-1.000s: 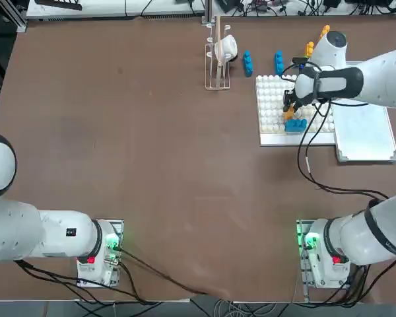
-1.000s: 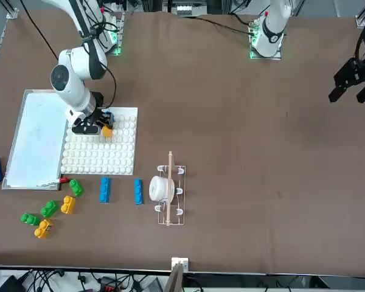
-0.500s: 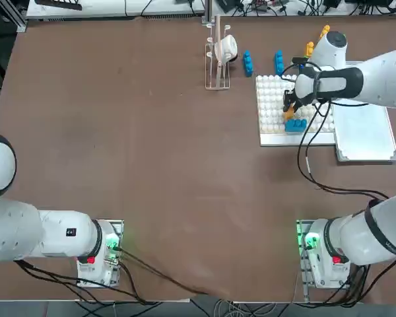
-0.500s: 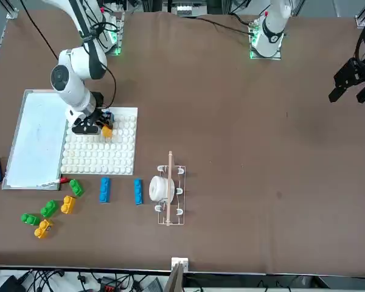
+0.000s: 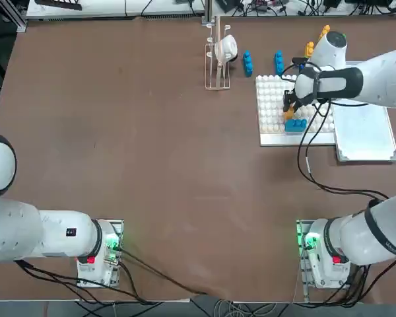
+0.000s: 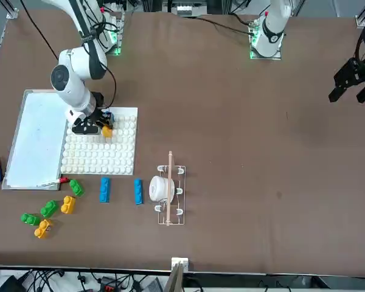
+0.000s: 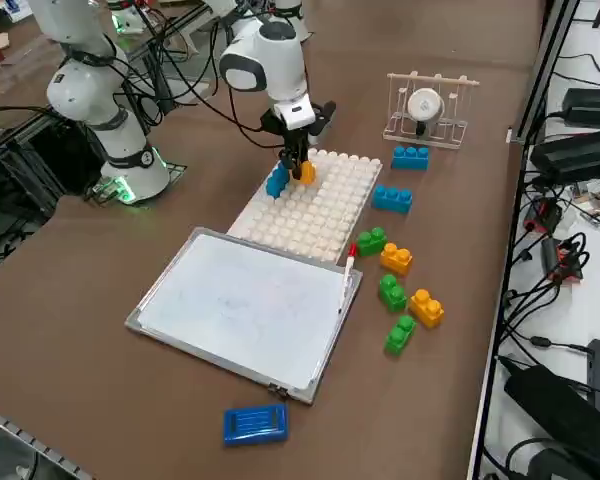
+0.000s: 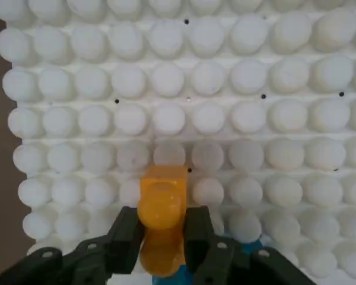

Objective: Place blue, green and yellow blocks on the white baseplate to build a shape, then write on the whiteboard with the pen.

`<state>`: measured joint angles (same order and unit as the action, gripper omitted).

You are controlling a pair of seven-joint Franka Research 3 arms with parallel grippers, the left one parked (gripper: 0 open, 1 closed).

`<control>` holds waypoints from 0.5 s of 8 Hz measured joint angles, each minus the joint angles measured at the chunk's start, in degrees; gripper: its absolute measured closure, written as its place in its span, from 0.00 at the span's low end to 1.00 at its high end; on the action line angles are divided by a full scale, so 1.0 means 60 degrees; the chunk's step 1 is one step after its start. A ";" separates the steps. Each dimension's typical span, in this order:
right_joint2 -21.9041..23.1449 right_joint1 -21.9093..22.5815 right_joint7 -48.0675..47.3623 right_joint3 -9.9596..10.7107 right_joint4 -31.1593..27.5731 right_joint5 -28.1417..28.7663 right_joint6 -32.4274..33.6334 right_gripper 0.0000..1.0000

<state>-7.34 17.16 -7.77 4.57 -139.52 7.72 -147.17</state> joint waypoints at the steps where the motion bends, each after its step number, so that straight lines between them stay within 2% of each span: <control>1: 0.0003 0.0000 0.0009 0.0000 0.0005 0.0000 0.0016 0.59; 4: 0.0011 0.0001 0.0062 0.0000 0.0036 -0.0001 0.0111 0.59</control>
<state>-7.27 17.17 -7.40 4.57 -139.30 7.72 -146.51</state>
